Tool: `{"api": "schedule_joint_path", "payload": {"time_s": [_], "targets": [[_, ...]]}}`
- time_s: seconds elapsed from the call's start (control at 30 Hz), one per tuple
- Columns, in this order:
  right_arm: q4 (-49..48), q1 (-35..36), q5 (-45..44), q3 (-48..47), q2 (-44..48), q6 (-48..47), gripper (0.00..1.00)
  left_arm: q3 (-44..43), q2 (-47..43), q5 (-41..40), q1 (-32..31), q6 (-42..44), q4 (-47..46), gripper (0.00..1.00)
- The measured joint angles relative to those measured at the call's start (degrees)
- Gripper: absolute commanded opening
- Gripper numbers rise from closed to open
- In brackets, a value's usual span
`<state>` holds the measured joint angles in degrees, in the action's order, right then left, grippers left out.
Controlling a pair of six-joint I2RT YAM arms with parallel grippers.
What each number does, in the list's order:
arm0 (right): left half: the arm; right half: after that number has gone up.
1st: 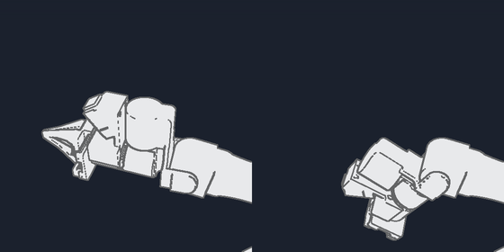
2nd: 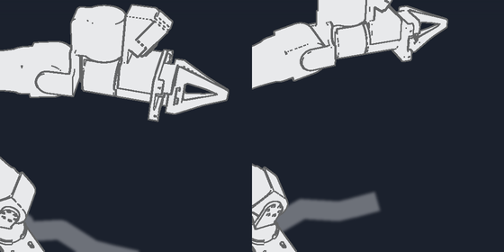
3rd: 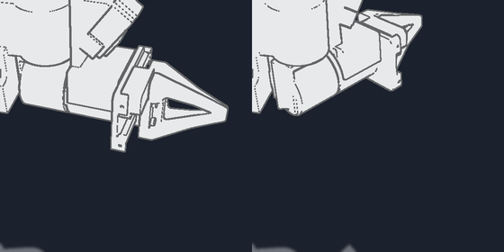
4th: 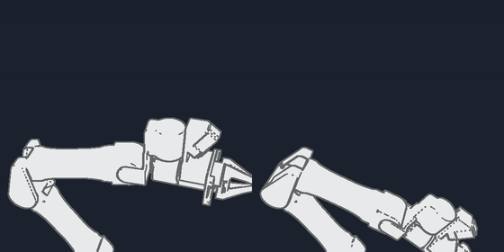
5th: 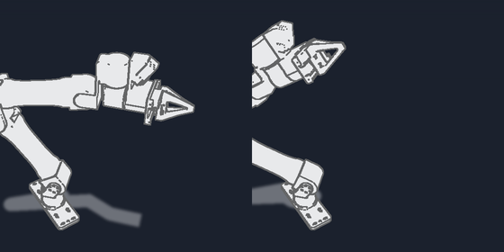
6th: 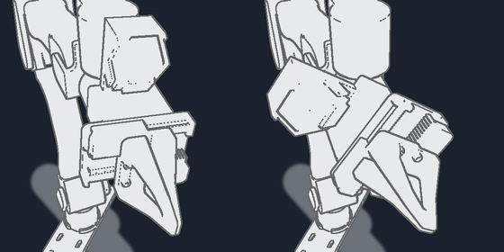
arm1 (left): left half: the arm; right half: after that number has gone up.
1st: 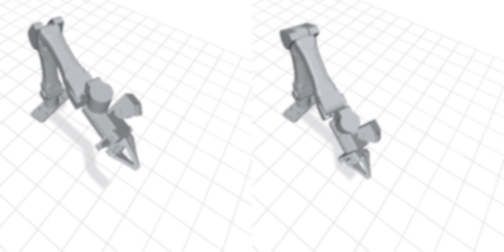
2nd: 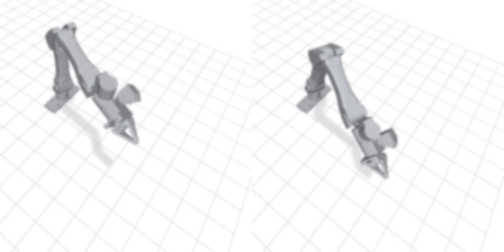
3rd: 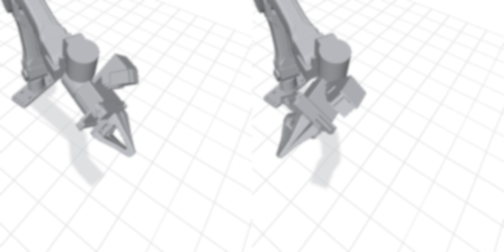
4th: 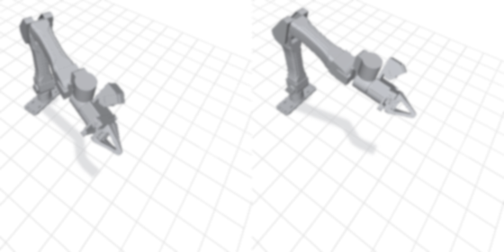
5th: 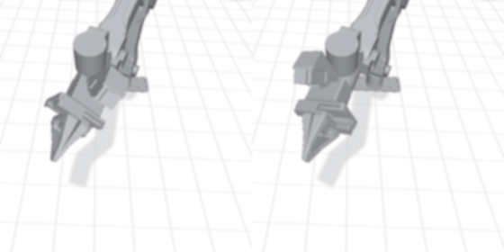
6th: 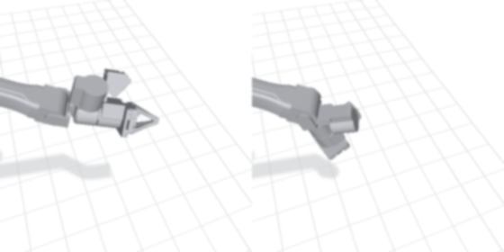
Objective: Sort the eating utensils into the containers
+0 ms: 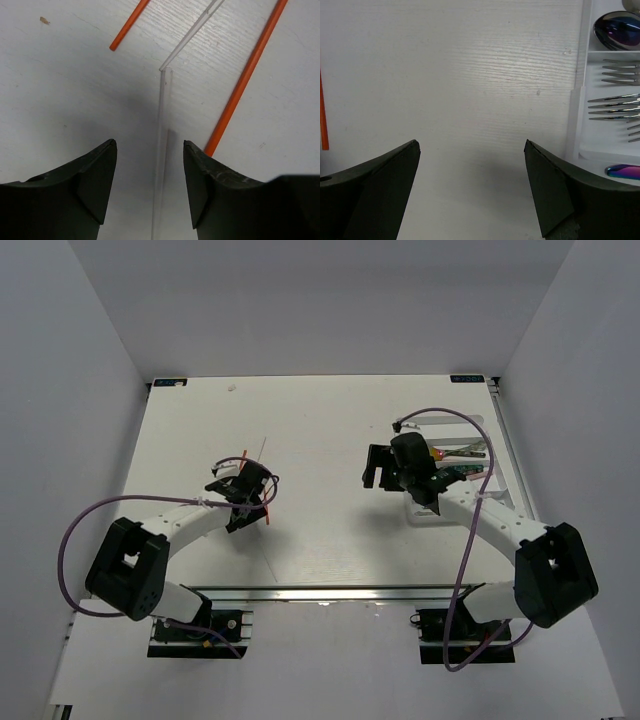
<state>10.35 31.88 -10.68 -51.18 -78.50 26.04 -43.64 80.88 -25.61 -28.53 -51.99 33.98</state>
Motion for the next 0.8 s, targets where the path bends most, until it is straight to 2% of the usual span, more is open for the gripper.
{"api": "schedule_joint_path", "payload": {"time_s": [0.1,0.13,0.2,0.3,0.33,0.37,0.43,0.47,0.53,0.7,0.8], "targets": [[-0.66,0.9,0.61,1.22,1.2,-0.17,0.89,0.0,1.81,-0.07,0.0,-0.26,-1.11,0.64],[-0.81,1.25,0.79,1.64,1.33,-0.2,0.89,-0.02,2.49,-0.09,0.02,-0.42,-1.53,0.57],[-1.22,1.68,1.07,2.19,1.33,-0.2,0.89,0.0,3.93,-0.02,0.0,-1.01,-2.1,0.54],[-1.31,2.12,1.6,2.36,1.33,-0.17,0.89,-0.02,5.51,-0.15,0.0,-1.81,-3.21,0.44],[-1.49,2.23,1.68,2.36,1.4,-0.17,0.89,0.0,5.55,-0.26,0.0,-2.1,-3.32,0.39],[-1.55,2.29,1.79,2.36,1.46,-0.15,0.89,0.02,5.6,-0.44,0.0,-2.23,-3.37,0.31],[-1.88,2.34,1.88,2.67,1.97,-0.09,0.89,0.11,5.64,-0.55,0.0,-2.62,-3.82,0.22],[-2.08,2.34,1.9,3.04,2.38,-0.04,0.89,0.17,5.64,-0.5,0.0,-2.6,-4.07,0.12],[-2.51,2.38,2.08,3.89,3.32,0.11,0.89,0.57,5.49,-0.39,0.0,-2.8,-4.83,0.03],[-4.28,2.38,4.76,5.22,4.31,0.0,0.89,3.34,2.54,0.55,-0.02,-3.26,-6.73,0.0],[-7.5,2.38,10.67,6.73,4.17,-0.26,0.89,5.46,-0.87,2.4,-0.11,-3.32,-5.42,0.0]]}}
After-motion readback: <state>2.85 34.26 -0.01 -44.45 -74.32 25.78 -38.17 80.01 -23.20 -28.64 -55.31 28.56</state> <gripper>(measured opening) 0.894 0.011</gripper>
